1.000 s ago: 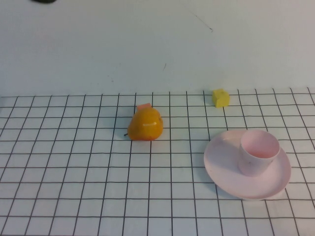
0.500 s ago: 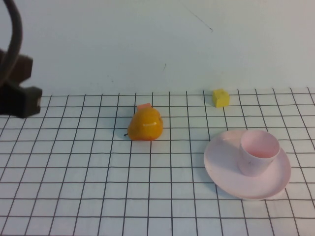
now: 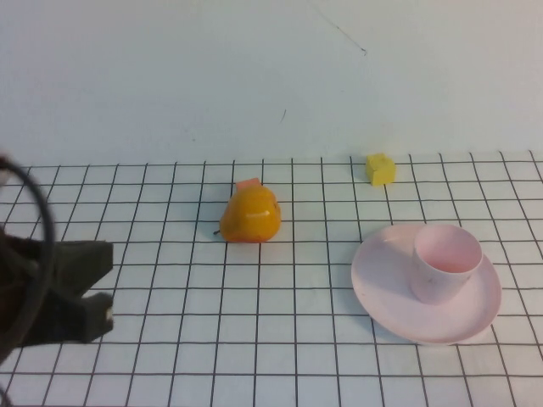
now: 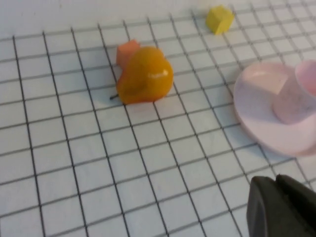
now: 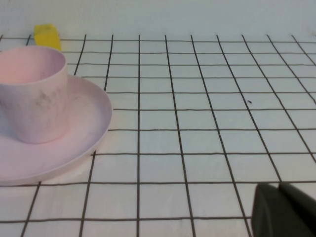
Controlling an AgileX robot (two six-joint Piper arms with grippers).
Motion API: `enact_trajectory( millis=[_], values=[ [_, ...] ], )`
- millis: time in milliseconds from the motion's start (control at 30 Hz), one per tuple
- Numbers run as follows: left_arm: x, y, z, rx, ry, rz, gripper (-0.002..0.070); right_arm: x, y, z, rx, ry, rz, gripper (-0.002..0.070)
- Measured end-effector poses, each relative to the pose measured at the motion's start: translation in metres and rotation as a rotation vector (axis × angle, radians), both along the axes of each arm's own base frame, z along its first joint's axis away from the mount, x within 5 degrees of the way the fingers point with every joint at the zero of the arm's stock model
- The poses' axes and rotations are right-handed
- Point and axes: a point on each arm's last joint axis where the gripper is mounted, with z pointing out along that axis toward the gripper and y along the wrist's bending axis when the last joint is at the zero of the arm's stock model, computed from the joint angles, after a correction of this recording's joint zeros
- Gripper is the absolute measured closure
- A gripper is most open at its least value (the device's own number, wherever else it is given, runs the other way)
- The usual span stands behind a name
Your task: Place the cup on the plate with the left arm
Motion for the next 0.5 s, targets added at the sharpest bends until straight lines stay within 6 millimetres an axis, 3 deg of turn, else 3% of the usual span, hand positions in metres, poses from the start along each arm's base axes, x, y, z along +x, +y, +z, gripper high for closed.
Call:
enact_trajectory(
  millis=[100,233,400,500],
  values=[
    [-0.013,0.016,-0.027,-0.118,-0.166,0.020,0.0676,0.000,0.000,0.000,0.000,0.000,0.000,0.0678],
    [-0.035,0.037,-0.082,-0.207,-0.324,0.070,0.0676,0.000,0.000,0.000,0.000,0.000,0.000,0.0678],
    [-0.058,0.054,-0.144,-0.236,-0.407,0.133,0.0676,0.000,0.000,0.000,0.000,0.000,0.000,0.0678],
    [-0.064,0.062,-0.166,-0.241,-0.428,0.216,0.0676,0.000,0.000,0.000,0.000,0.000,0.000,0.0678]
  ],
)
